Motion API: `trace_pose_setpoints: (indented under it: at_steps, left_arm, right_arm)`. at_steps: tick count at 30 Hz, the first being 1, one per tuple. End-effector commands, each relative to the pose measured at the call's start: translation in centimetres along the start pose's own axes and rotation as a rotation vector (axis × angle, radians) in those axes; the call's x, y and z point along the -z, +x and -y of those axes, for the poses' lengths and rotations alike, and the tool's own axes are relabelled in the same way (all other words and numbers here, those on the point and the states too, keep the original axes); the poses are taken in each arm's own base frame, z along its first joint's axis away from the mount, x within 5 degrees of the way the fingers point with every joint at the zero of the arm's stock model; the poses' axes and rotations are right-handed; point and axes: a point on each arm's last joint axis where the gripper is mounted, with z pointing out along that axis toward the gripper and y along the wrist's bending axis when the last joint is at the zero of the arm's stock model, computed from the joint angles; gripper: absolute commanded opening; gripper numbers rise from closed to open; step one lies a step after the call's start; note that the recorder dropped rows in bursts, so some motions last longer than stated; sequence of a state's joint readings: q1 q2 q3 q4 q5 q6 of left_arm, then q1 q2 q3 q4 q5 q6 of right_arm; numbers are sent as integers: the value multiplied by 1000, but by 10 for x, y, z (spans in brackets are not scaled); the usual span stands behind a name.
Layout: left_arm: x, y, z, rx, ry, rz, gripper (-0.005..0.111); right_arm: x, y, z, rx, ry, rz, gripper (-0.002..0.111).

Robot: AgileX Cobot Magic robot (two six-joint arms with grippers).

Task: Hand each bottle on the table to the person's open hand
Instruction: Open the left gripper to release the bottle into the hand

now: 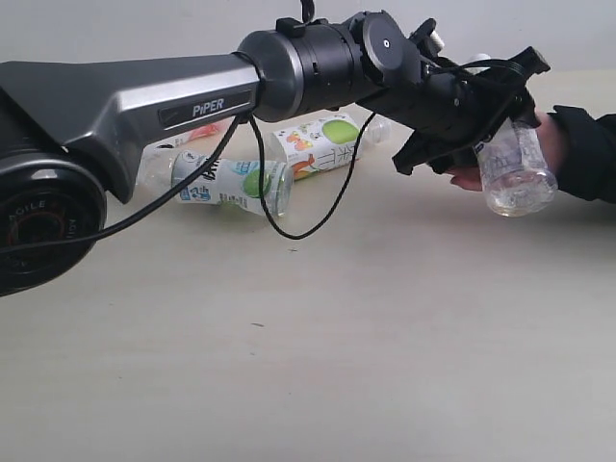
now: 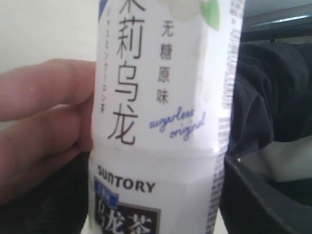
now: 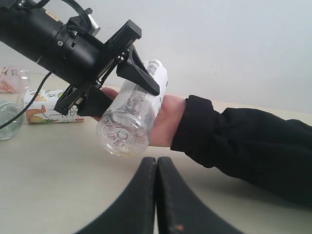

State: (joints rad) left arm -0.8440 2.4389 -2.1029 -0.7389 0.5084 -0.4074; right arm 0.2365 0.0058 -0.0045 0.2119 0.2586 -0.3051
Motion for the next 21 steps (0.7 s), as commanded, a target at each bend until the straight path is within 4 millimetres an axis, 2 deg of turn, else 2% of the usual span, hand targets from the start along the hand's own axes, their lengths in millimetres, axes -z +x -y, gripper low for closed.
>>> trace_pose_setpoints:
  at_steps: [1, 16, 21]
  left_arm:
    - [2, -4, 5, 2, 25, 27, 57]
    - [2, -4, 5, 8, 29, 32, 84]
    - [3, -4, 6, 12, 33, 31, 85]
  right_arm:
    - [0, 0, 0, 6, 8, 13, 0]
    - [0, 0, 0, 6, 8, 13, 0]
    - [0, 0, 0, 6, 8, 13, 0]
